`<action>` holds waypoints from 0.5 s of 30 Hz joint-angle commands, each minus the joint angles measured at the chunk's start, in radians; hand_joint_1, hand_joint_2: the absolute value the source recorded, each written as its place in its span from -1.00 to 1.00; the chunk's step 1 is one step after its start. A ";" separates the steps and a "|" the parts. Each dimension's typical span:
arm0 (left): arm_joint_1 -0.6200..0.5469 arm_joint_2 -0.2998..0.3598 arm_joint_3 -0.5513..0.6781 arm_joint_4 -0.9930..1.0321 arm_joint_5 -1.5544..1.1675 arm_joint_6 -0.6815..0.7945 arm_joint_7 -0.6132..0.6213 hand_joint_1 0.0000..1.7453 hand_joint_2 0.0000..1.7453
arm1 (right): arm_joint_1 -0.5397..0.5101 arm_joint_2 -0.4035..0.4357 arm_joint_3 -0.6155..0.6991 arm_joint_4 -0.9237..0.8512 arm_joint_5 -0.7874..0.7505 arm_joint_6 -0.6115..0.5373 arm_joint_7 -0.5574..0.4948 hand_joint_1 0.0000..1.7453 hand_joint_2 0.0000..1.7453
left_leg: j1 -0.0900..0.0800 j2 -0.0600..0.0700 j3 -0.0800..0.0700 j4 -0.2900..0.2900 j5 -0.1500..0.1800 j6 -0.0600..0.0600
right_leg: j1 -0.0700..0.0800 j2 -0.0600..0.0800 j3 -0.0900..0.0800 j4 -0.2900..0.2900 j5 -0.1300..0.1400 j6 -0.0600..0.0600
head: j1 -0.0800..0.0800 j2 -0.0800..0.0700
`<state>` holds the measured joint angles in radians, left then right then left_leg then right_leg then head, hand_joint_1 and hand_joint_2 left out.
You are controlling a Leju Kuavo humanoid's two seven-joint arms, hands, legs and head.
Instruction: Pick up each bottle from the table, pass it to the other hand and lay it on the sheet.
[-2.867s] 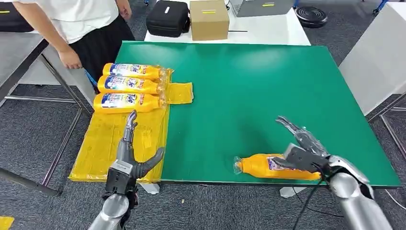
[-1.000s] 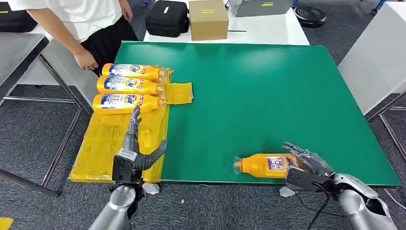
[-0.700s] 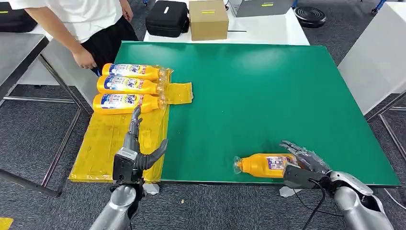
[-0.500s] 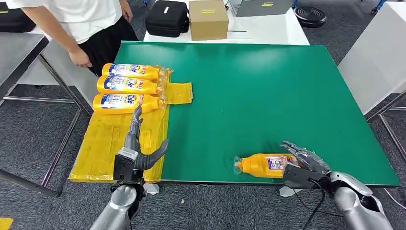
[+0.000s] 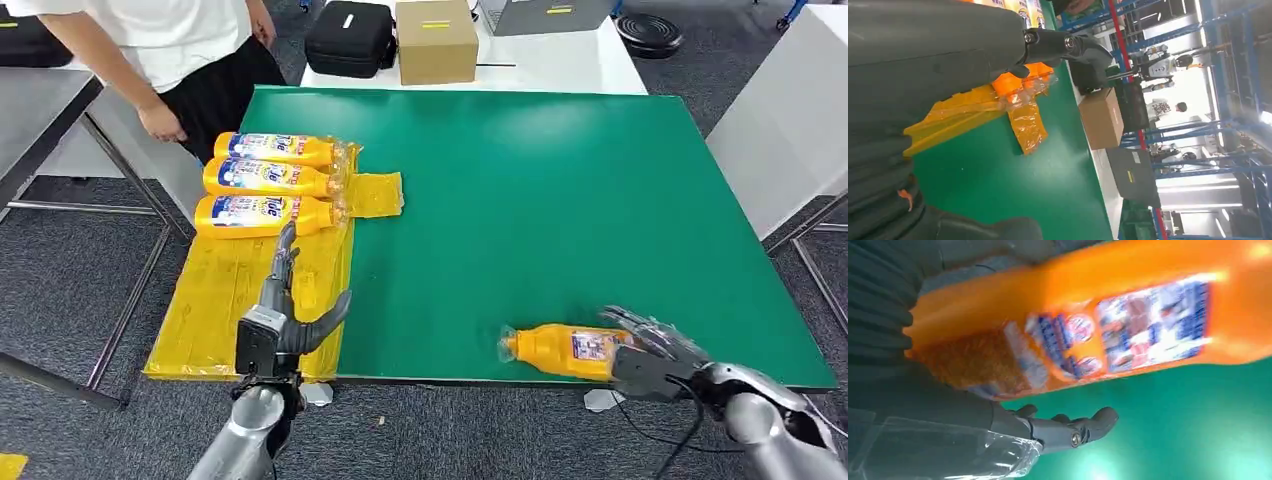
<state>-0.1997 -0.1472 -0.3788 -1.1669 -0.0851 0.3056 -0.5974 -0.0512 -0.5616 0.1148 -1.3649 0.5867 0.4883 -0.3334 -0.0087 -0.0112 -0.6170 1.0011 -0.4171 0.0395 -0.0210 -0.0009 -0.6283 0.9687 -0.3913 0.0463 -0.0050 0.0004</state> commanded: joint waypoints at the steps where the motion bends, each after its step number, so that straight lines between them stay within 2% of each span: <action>1: -0.043 0.019 -0.018 0.067 0.003 0.004 0.000 -1.00 1.00 | 0.046 -0.009 -0.004 -0.008 0.003 0.016 0.020 0.96 1.00 | 0.001 0.000 0.004 -0.001 -0.002 -0.002 | 0.001 -0.001 0.004 -0.001 -0.002 -0.002 | 0.000 0.000; 7: -0.025 0.017 -0.016 0.052 0.004 0.012 -0.002 -1.00 1.00 | 0.026 0.031 0.015 0.016 0.036 0.019 0.048 1.00 1.00 | 0.003 0.002 0.008 -0.001 -0.003 -0.003 | 0.003 0.001 0.008 -0.002 -0.002 -0.003 | 0.000 0.000; 15: -0.018 0.021 -0.009 0.045 0.005 0.008 0.005 -1.00 1.00 | 0.055 0.018 -0.003 -0.015 0.031 0.018 0.054 1.00 1.00 | 0.002 0.001 0.007 -0.001 -0.001 -0.002 | 0.002 0.000 0.006 -0.002 -0.001 -0.002 | 0.000 0.000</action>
<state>-0.1986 -0.1461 -0.3788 -1.1666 -0.0839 0.3174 -0.5993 -0.0225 -0.5722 0.1068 -1.3905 0.6138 0.4990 -0.2956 -0.0084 -0.0104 -0.6145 1.0009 -0.4174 0.0397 -0.0207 -0.0005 -0.6265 0.9687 -0.3913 0.0462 -0.0053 0.0004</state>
